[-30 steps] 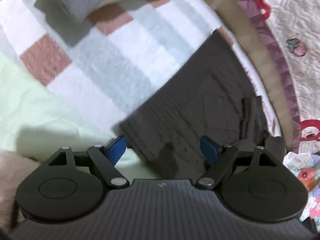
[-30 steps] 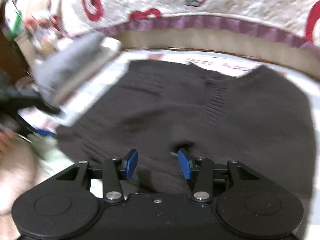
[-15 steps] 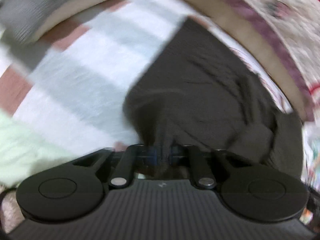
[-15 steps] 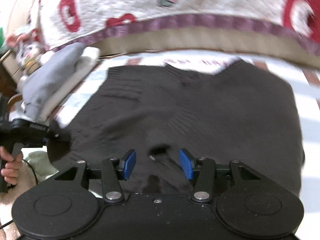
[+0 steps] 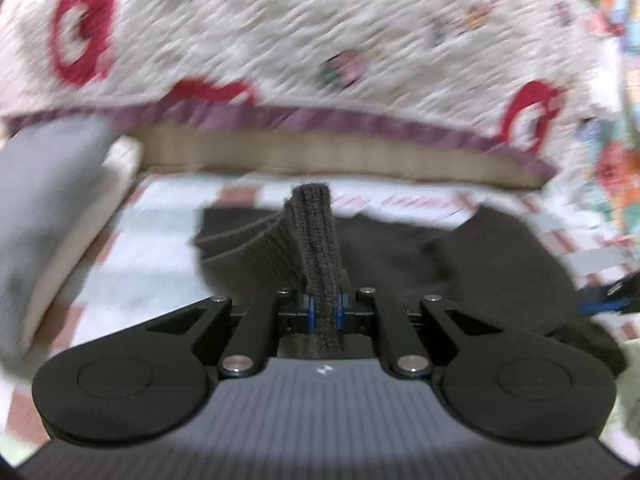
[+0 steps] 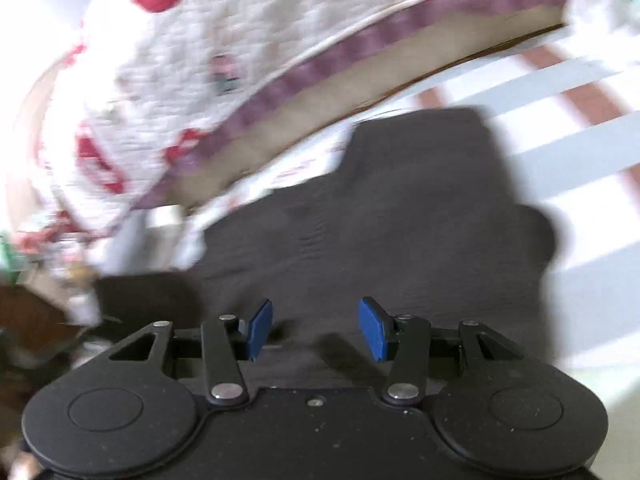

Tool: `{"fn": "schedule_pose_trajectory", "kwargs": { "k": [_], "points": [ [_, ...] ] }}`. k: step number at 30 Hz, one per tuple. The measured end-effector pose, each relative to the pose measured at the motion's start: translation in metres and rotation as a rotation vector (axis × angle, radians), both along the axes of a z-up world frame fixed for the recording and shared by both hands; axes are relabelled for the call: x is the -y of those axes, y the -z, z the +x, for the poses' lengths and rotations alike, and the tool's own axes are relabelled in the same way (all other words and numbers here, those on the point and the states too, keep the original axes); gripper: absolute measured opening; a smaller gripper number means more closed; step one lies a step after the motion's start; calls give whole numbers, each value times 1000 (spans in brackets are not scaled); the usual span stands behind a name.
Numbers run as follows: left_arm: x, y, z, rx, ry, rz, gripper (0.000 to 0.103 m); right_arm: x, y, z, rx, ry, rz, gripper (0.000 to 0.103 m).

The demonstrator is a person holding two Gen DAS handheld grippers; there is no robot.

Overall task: Fold clothes
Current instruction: 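Grasp the sweater hem with the left gripper while the right gripper grasps the hem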

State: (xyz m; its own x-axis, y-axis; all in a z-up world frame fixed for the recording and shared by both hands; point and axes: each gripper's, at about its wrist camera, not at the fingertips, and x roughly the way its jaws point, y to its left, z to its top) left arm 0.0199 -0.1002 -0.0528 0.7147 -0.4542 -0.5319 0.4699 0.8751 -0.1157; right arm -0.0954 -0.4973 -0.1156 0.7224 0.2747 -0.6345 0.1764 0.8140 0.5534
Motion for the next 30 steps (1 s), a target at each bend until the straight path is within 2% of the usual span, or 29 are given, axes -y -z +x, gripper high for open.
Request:
{"fn": "schedule_pose_trajectory", "kwargs": {
  "k": [1,3,5,7,9,12,15,18,20,23,25,27,28,30],
  "points": [
    [11,-7,1,25,41,-5,8,3,3,-4,-3,15,-25,54],
    [39,-21,-2,70,157,-27,8,2,17,-6,-27,-28,-45,52],
    [71,-33,-8,116,287,-48,8,-12,35,-5,-61,-92,-131,51],
    [108,-40,-22,151,433,-52,8,-24,45,-8,-43,-121,-189,54],
    [149,-38,-40,135,564,-46,8,-21,45,-12,-32,-120,-168,54],
    [200,-14,-62,35,693,-60,8,7,42,-19,-30,-74,-16,53],
    [228,17,-74,-67,730,-61,8,39,48,-32,-32,45,187,51],
    [237,41,-81,-135,744,-33,8,79,66,-48,-39,216,485,52],
    [240,50,-85,-145,755,-8,8,90,68,-52,-13,259,579,53],
    [238,55,-87,-137,780,4,8,92,67,-54,0,270,665,55],
    [234,57,-86,-140,790,3,8,95,68,-58,41,312,755,66],
    [231,59,-85,-149,792,-8,8,95,63,-54,80,309,799,69],
    [230,60,-85,-149,791,-9,8,96,58,-50,71,286,777,69],
    [229,61,-86,-143,788,-7,8,91,46,-32,-1,221,654,70]
  ]
}}
